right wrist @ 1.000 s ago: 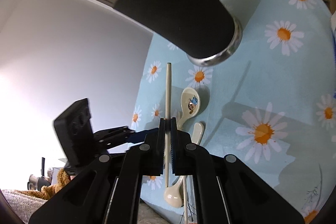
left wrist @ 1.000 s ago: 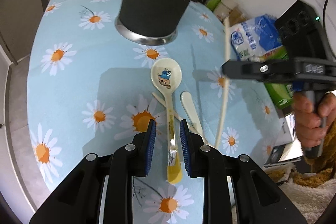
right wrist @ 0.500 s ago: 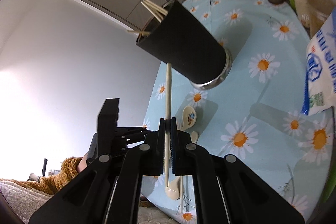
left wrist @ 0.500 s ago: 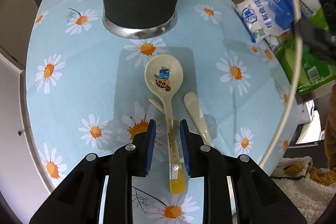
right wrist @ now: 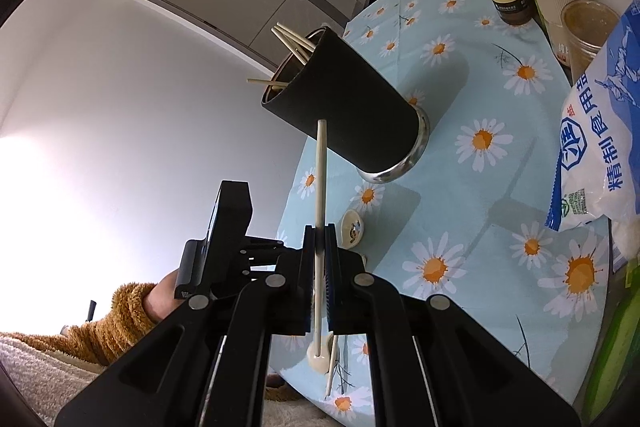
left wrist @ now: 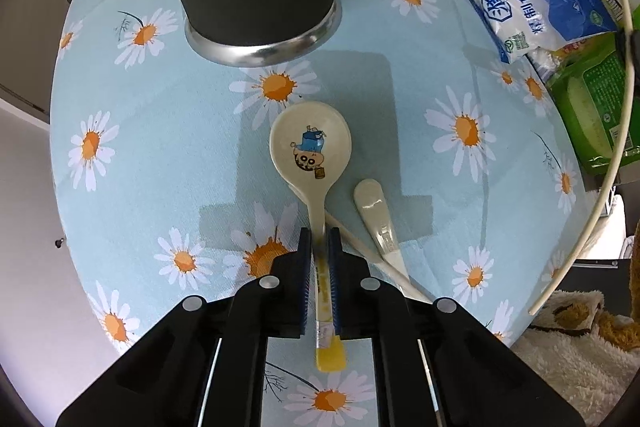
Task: Organize utensils
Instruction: 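Close the left tool on the white cartoon spoon's handle while the right tool holds its chopstick, then lift the cartoon spoon and chopstick up over the black holder with both tools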
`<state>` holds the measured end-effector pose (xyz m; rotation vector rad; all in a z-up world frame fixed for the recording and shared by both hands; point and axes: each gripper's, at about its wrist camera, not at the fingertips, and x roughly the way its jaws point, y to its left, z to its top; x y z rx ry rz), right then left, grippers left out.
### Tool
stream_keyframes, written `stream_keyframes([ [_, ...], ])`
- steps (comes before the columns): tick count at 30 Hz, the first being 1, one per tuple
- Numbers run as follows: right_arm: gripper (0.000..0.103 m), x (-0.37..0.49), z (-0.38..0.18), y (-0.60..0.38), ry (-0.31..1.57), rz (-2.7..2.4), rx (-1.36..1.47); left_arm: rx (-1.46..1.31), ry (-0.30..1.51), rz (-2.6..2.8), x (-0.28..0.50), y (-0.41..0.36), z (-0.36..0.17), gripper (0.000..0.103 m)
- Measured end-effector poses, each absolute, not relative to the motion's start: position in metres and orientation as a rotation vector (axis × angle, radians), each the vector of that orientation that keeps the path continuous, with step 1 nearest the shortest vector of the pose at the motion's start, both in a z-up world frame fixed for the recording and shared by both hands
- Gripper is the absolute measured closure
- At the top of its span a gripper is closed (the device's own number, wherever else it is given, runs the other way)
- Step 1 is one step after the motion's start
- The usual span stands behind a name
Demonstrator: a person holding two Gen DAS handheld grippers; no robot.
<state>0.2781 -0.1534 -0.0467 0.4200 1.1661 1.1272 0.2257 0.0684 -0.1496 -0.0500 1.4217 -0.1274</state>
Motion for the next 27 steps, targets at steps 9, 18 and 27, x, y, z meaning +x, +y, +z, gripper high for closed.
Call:
stream_keyframes([
  [9,0.097,0.285,-0.051,-0.151,1.176,1.149,0.401,-0.098,1.384,-0.09,0.226,0.078,-0.146,0.097],
  [18,0.097,0.285,-0.05,-0.134,1.185,1.158,0.35,-0.231,1.261,-0.082,0.213,0.09,-0.129,0.097],
  [27,0.097,0.28,-0.043,-0.113,1.17,1.108,0.331,-0.375,1.054,-0.139,0.18,0.114,-0.101,0.097],
])
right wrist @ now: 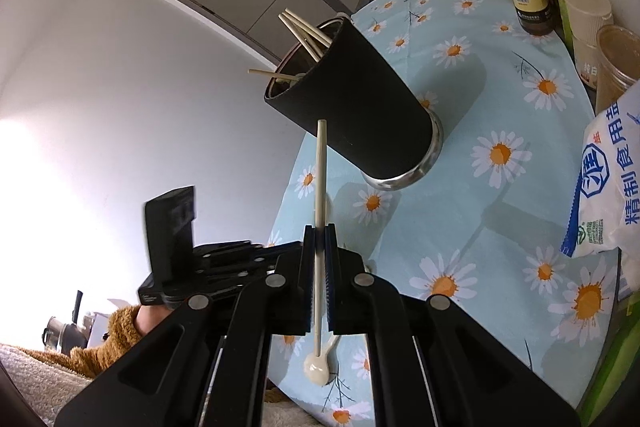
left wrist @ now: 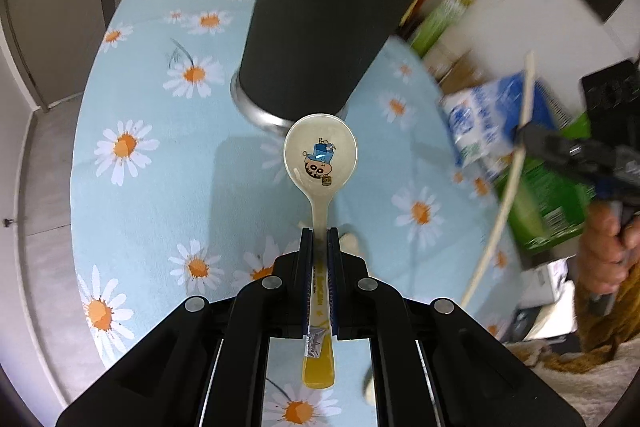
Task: Organize utensils
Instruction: 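Lift the cartoon spoon and chopstick up over the black holder with both tools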
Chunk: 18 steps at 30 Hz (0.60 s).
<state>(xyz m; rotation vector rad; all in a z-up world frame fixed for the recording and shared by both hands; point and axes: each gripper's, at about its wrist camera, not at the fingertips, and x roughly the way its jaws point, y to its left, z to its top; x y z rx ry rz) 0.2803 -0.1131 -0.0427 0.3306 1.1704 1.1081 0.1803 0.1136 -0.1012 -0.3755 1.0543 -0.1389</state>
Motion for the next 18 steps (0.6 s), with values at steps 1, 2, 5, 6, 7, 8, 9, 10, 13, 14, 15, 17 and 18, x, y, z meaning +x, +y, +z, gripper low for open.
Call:
stream_keyframes([
  [1,0.097,0.28,-0.042,-0.111,1.168,1.105,0.327,-0.389,1.027,-0.147,0.177,0.116,-0.097,0.097],
  [2,0.097,0.279,-0.04,-0.107,1.167,1.1,0.322,-0.399,1.003,-0.156,0.175,0.118,-0.093,0.097],
  [5,0.097,0.276,-0.035,-0.099,1.161,1.092,0.313,-0.43,0.918,-0.177,0.167,0.124,-0.078,0.097],
  [6,0.097,0.275,-0.033,-0.096,1.155,1.092,0.31,-0.438,0.89,-0.184,0.164,0.127,-0.073,0.097],
  [7,0.097,0.274,-0.03,-0.092,1.148,1.094,0.305,-0.438,0.871,-0.18,0.162,0.129,-0.069,0.097],
  [8,0.097,0.273,-0.028,-0.089,1.142,1.095,0.3,-0.434,0.846,-0.18,0.16,0.131,-0.064,0.097],
  [9,0.097,0.271,-0.024,-0.085,1.128,1.092,0.287,-0.432,0.823,-0.187,0.158,0.132,-0.06,0.097],
  [10,0.097,0.27,-0.021,-0.082,1.117,1.086,0.278,-0.429,0.799,-0.192,0.156,0.134,-0.055,0.097],
  [13,0.097,0.266,-0.014,-0.072,1.093,1.082,0.261,-0.414,0.742,-0.201,0.153,0.137,-0.044,0.097],
  [14,0.097,0.266,-0.012,-0.07,1.088,1.081,0.256,-0.413,0.719,-0.206,0.153,0.139,-0.04,0.097],
  [15,0.097,0.265,-0.009,-0.066,1.082,1.079,0.253,-0.409,0.693,-0.211,0.151,0.14,-0.036,0.097],
  [17,0.097,0.262,-0.003,-0.061,1.062,1.079,0.242,-0.398,0.646,-0.216,0.148,0.142,-0.029,0.097],
  [18,0.097,0.261,-0.001,-0.059,1.052,1.077,0.232,-0.396,0.619,-0.221,0.147,0.144,-0.025,0.097],
])
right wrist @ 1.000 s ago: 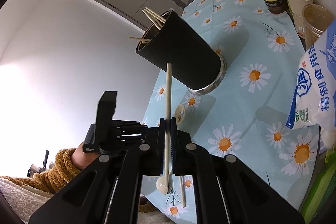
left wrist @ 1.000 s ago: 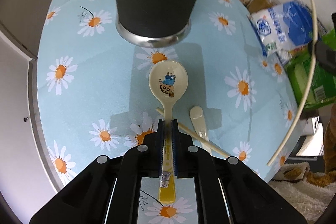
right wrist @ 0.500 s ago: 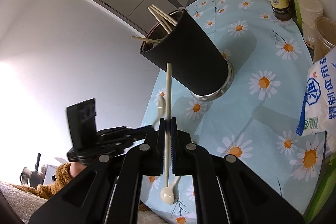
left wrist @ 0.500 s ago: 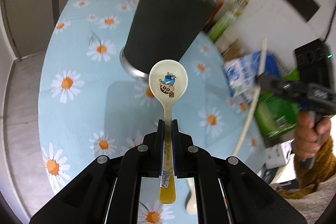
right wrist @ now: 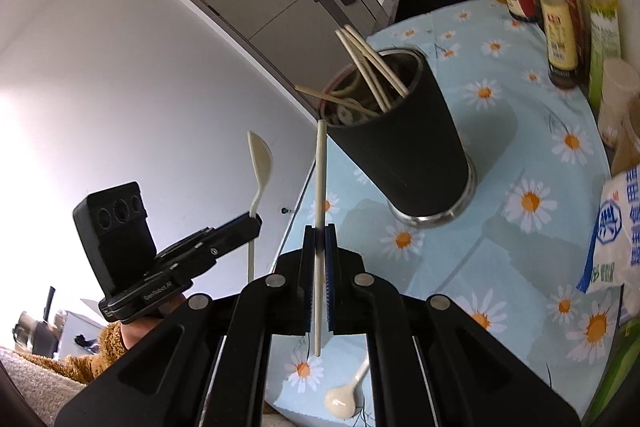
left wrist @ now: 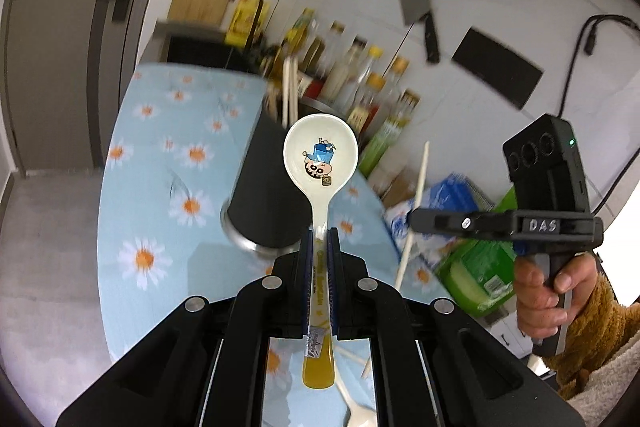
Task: Organize utensils
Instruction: 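Lift the cartoon spoon and chopstick up over the black holder with both tools, then open both tools to drop the spoon and chopstick into the holder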
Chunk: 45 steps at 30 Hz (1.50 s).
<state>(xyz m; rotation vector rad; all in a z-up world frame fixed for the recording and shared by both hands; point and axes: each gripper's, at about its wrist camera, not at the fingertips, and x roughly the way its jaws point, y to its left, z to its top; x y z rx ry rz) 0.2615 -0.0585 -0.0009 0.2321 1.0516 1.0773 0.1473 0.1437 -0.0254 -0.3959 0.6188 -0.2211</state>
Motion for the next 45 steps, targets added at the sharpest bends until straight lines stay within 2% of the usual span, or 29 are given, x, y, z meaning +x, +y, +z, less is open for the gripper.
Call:
stream_keyframes([
  [23,0.097,0.294,0.077,-0.04,0.828,0.976,0.232,-0.361,0.204,-0.323,0.182,0.157,0.025,0.097],
  [45,0.097,0.349,0.12,-0.021,0.708,0.899,0.176,-0.392,0.064,-0.303,0.242,0.166,0.01,0.097],
])
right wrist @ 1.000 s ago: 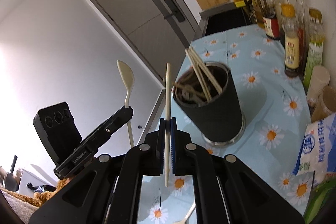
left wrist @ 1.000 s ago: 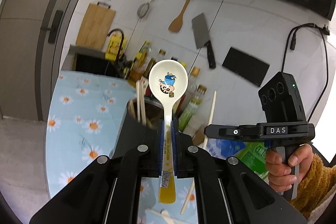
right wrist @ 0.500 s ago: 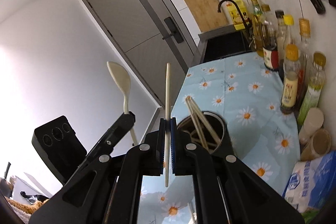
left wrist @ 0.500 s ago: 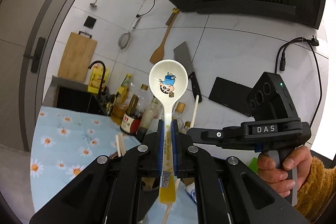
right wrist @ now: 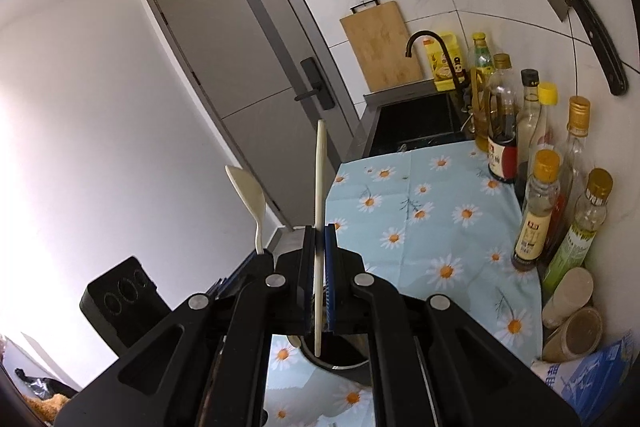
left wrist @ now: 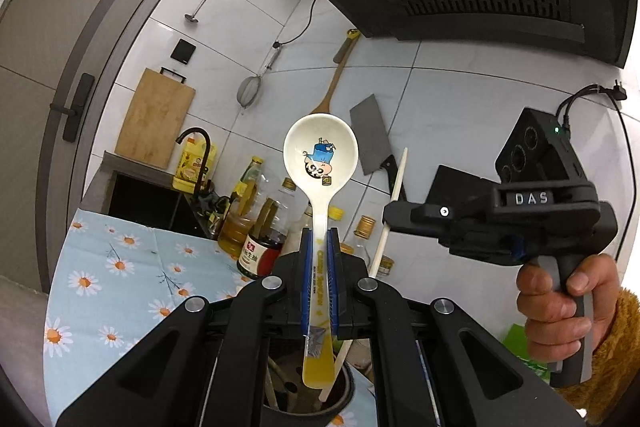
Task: Organize utensils
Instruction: 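Open both tools to drop the spoon and chopstick into the holder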
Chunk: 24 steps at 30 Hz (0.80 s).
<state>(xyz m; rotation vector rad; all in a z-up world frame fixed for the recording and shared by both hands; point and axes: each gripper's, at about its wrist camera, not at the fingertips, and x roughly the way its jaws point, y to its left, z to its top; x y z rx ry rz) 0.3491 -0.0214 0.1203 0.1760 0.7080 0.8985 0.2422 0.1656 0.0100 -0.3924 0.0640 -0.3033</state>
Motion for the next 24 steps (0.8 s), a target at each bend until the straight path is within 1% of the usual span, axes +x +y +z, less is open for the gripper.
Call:
stream_keyframes([
  [10,0.097,0.365,0.099,-0.012,0.715,0.838,0.154,-0.263,0.039,-0.241,0.252,0.144,-0.009,0.097],
  [20,0.097,0.368,0.076,-0.007,0.772,0.844,0.149,-0.203,0.082,-0.212,0.257,0.136,-0.028,0.097],
  [22,0.092,0.367,0.071,-0.005,0.785,0.85,0.154,-0.202,0.094,-0.21,0.257,0.136,-0.031,0.096],
  [23,0.079,0.366,0.069,-0.005,0.79,0.852,0.156,-0.204,0.107,-0.208,0.257,0.136,-0.031,0.096],
  [24,0.071,0.366,0.068,-0.005,0.796,0.85,0.162,-0.207,0.115,-0.208,0.257,0.137,-0.032,0.096],
])
